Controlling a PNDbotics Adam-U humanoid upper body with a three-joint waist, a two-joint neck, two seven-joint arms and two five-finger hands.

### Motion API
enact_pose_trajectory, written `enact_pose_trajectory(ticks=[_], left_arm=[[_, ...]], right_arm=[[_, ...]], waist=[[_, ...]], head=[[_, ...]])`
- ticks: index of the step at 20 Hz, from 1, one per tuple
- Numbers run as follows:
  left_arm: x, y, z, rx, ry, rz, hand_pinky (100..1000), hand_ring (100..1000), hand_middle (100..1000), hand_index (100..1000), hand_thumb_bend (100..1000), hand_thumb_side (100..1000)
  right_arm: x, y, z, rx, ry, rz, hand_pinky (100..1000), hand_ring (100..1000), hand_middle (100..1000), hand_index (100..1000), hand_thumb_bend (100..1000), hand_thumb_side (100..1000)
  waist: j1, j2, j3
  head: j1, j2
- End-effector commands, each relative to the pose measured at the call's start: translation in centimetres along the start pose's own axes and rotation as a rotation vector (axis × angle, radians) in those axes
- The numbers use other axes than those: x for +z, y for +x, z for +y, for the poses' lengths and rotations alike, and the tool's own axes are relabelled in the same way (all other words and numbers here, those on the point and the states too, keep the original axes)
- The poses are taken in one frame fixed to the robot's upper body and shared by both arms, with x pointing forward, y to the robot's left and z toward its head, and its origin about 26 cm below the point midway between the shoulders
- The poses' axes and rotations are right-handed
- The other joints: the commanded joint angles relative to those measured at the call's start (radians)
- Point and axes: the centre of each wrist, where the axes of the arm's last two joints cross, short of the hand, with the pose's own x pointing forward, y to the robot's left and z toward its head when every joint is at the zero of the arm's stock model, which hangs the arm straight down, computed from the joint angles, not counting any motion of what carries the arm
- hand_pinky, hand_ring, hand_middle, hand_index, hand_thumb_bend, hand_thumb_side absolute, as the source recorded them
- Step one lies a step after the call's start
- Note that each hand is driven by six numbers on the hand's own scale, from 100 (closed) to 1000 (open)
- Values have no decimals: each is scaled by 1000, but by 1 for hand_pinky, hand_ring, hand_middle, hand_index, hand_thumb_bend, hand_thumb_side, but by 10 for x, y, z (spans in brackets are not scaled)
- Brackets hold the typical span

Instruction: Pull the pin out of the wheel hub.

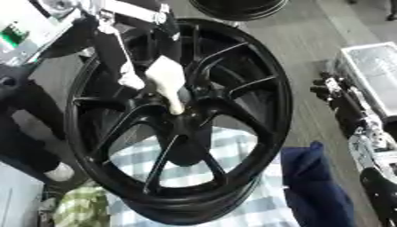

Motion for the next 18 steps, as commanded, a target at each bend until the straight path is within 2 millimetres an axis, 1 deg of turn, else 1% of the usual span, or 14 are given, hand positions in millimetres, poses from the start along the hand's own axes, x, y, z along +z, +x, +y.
enact_pose_trajectory(ticks=[1, 5, 9, 13, 18], left_arm=[[31, 9, 21, -28, 88, 12, 798, 653, 498, 376, 286, 100], [71, 12, 32, -27, 210, 38, 798, 646, 493, 371, 309, 100], [116, 1, 25, -1, 372, 142, 798, 642, 489, 367, 322, 100], [159, -16, 5, 41, 495, 272, 797, 637, 486, 363, 318, 100], [207, -36, -32, 114, 605, 449, 792, 631, 484, 358, 296, 100]], right_arm=[[-2, 6, -5, 8, -5, -19, 913, 755, 686, 795, 126, 536], [-2, 8, -7, 12, -12, -26, 914, 755, 686, 795, 125, 533], [-3, 14, -12, 19, -31, -45, 914, 755, 686, 796, 123, 529], [-4, 18, -16, 21, -50, -59, 914, 755, 686, 796, 123, 526], [-4, 21, -19, 23, -68, -71, 914, 755, 686, 796, 121, 525]], waist=[[-7, -19, 3], [-8, -20, 10], [-9, -20, 23], [-13, -18, 33], [-17, -14, 42]], head=[[-2, -6], [-7, -1], [-16, 1], [-23, 0], [-26, -1]])
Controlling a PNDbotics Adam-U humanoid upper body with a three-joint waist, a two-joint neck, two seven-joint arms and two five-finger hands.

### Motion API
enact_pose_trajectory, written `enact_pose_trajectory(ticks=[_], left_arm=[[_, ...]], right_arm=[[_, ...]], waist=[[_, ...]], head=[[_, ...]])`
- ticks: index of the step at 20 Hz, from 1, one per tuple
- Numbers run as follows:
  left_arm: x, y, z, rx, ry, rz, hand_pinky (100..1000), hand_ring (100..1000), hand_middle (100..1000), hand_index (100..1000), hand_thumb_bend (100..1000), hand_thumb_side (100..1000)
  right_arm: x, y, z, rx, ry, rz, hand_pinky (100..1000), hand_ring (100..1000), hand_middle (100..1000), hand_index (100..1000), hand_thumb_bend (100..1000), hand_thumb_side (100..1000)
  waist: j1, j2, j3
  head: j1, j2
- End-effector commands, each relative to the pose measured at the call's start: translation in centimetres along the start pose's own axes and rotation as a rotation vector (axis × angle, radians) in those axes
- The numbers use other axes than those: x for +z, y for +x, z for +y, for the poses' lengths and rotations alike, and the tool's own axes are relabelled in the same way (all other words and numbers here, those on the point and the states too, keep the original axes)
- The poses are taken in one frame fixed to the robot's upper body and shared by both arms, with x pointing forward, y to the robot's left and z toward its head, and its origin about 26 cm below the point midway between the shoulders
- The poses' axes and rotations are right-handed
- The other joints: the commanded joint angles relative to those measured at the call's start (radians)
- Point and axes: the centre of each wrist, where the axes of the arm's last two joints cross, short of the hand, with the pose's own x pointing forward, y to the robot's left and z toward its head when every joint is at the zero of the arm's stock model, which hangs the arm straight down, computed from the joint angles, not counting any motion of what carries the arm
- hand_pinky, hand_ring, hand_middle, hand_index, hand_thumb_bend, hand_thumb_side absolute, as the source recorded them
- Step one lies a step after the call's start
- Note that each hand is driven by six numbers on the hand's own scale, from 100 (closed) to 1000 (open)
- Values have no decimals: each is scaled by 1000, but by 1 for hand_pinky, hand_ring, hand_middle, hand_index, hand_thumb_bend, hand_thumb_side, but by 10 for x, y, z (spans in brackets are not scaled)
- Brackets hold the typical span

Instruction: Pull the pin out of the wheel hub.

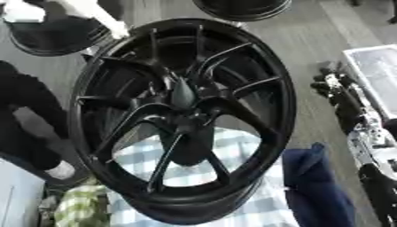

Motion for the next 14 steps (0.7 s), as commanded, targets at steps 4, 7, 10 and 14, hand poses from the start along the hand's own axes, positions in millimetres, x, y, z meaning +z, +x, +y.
enact_pose_trajectory(ticks=[4, 7, 10, 14], left_arm=[[62, -35, 7, 17, 176, 205, 792, 631, 487, 365, 269, 100], [86, -58, -14, 69, 229, 315, 795, 634, 493, 375, 249, 100], [104, -75, -39, 120, 255, 402, 803, 649, 516, 410, 237, 100], [117, -86, -67, 181, 244, 433, 887, 789, 726, 846, 413, 167]], right_arm=[[-5, 19, -13, 21, -33, -58, 914, 755, 686, 796, 120, 523], [-5, 21, -17, 22, -55, -68, 914, 755, 686, 796, 121, 521], [-5, 22, -20, 21, -76, -74, 914, 755, 685, 795, 121, 520], [-4, 22, -22, 18, -91, -75, 914, 754, 685, 795, 120, 521]], waist=[[-8, -10, 8], [-10, -6, 14], [-12, -4, 20], [-16, -5, 24]], head=[[-7, -2], [-9, 0], [-10, 3], [-9, 2]])
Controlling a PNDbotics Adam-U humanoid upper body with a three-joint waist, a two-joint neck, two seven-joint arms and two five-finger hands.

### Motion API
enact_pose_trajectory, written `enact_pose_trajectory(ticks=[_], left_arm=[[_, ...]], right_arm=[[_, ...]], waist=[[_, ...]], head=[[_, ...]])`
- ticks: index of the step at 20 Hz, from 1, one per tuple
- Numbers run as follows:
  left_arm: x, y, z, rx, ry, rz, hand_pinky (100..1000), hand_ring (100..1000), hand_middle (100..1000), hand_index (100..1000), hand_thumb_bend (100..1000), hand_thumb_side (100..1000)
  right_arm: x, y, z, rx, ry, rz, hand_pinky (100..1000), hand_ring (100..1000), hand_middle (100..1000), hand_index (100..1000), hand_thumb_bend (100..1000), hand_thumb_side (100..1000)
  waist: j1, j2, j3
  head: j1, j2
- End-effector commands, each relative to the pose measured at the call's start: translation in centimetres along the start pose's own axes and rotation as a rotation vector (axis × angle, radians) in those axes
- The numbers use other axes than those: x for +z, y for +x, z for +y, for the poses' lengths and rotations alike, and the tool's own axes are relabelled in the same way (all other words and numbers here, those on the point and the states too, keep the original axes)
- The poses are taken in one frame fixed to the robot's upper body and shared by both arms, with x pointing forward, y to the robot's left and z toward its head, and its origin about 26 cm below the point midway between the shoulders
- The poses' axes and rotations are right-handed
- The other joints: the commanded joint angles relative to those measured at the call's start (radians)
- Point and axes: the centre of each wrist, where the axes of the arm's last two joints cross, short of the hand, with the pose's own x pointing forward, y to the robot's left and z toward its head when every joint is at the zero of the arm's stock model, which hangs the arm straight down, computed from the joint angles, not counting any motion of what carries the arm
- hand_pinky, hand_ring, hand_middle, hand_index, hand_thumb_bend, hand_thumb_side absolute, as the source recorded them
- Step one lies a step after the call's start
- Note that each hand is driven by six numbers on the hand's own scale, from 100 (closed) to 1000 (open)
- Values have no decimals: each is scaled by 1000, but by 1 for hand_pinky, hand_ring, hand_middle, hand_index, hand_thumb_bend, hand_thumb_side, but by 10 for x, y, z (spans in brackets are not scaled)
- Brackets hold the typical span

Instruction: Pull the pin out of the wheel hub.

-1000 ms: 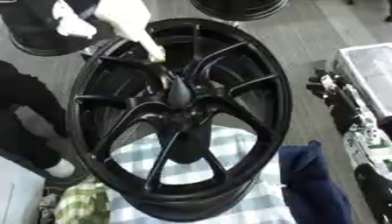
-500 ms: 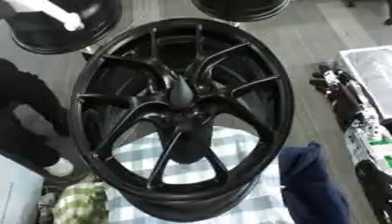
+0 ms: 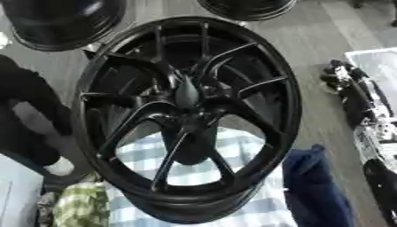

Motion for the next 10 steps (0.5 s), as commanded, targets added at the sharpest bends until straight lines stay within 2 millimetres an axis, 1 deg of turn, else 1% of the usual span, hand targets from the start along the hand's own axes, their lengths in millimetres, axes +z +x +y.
enact_pose_trajectory(ticks=[1, 2, 3, 5, 8, 9, 10], left_arm=[[9, -6, 8, -13, 40, 18, 901, 810, 756, 875, 486, 278], [11, -9, 6, -18, 43, 38, 909, 823, 774, 900, 570, 390], [12, -12, 4, -26, 47, 59, 910, 827, 782, 914, 619, 459], [14, -16, 1, -40, 62, 87, 906, 825, 779, 919, 656, 533], [13, -16, -2, -40, 74, 90, 904, 822, 777, 917, 642, 548], [13, -16, -2, -33, 83, 86, 898, 814, 771, 906, 584, 585], [12, -15, -2, -16, 103, 85, 887, 801, 760, 887, 498, 607]], right_arm=[[-3, 13, -8, 17, -13, -38, 914, 754, 685, 795, 120, 521], [-3, 12, -8, 17, -14, -37, 914, 754, 685, 795, 120, 522], [-3, 12, -8, 17, -14, -35, 914, 754, 685, 795, 119, 522], [-2, 11, -8, 15, -15, -33, 914, 754, 685, 795, 119, 523], [-2, 11, -8, 13, -17, -34, 914, 754, 685, 795, 117, 524], [-2, 11, -8, 12, -17, -33, 914, 754, 685, 794, 117, 524], [-2, 11, -8, 12, -18, -33, 914, 754, 685, 794, 117, 524]], waist=[[-2, -14, 3], [-3, -15, 4], [-3, -15, 3], [-4, -16, 3], [-5, -16, 2], [-6, -16, 2], [-6, -16, 2]], head=[[-1, 2], [-1, 1], [-2, 0], [-3, -1], [-2, -1], [-1, -1], [0, 0]])
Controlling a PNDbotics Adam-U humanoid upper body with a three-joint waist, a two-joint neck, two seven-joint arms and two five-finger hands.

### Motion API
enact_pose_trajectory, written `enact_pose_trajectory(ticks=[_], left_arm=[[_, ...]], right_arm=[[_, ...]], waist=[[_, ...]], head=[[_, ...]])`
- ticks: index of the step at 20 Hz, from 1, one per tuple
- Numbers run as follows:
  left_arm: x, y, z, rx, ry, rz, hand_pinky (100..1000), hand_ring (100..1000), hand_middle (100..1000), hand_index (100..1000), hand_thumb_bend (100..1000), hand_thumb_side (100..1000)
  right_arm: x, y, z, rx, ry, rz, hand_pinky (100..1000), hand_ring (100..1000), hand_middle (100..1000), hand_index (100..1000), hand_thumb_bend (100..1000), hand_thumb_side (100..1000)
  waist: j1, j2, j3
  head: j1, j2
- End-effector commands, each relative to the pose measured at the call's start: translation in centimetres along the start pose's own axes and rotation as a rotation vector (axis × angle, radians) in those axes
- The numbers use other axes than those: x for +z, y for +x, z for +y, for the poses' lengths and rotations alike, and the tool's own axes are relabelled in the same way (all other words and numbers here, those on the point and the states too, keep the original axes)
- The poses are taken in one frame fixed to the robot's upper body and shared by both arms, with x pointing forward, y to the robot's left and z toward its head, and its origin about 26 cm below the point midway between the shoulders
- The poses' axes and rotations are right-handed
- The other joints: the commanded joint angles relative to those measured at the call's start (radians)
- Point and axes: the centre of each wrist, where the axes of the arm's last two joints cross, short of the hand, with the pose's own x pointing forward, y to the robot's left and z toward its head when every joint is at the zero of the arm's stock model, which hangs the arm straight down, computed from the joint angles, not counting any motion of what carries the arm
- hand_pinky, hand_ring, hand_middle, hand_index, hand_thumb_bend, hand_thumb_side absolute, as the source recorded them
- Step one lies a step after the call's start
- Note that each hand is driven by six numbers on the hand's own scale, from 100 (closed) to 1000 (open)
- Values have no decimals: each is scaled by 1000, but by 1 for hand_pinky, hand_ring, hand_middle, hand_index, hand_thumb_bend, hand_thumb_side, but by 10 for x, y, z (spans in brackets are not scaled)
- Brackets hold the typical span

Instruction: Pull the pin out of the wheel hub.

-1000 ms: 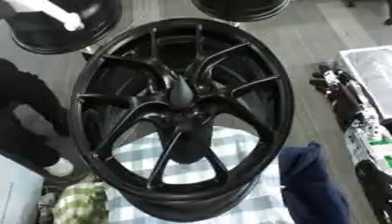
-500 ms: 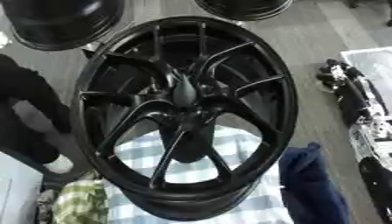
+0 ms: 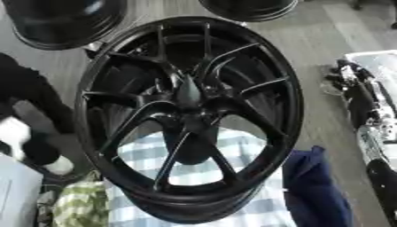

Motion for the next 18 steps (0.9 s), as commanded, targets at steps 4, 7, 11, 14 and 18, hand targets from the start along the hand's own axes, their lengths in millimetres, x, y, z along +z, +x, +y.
enact_pose_trajectory(ticks=[4, 7, 11, 14, 18], left_arm=[[0, 10, 9, 179, 272, -36, 817, 737, 718, 816, 171, 644], [-5, 19, -8, 424, 448, -96, 782, 708, 698, 755, 100, 639], [-15, 29, -47, 740, 521, -153, 776, 707, 706, 756, 112, 680], [-20, 33, -79, 930, 518, -141, 772, 706, 712, 761, 169, 704], [-21, 38, -106, 1015, 523, -116, 767, 707, 720, 760, 184, 717]], right_arm=[[-5, 13, -4, 6, -8, -38, 914, 754, 685, 794, 118, 521], [-5, 14, -2, 0, -10, -42, 913, 752, 682, 793, 120, 516], [-7, 15, 2, -10, -11, -47, 913, 752, 681, 792, 129, 503], [-8, 18, 5, -15, -6, -58, 913, 752, 681, 792, 131, 495], [-9, 21, 8, -15, -8, -70, 912, 752, 681, 793, 131, 492]], waist=[[-4, -16, -1], [-7, -17, -5], [-13, -17, -12], [-19, -14, -18], [-22, -10, -21]], head=[[6, -1], [14, -1], [27, -2], [38, -4], [44, -6]])
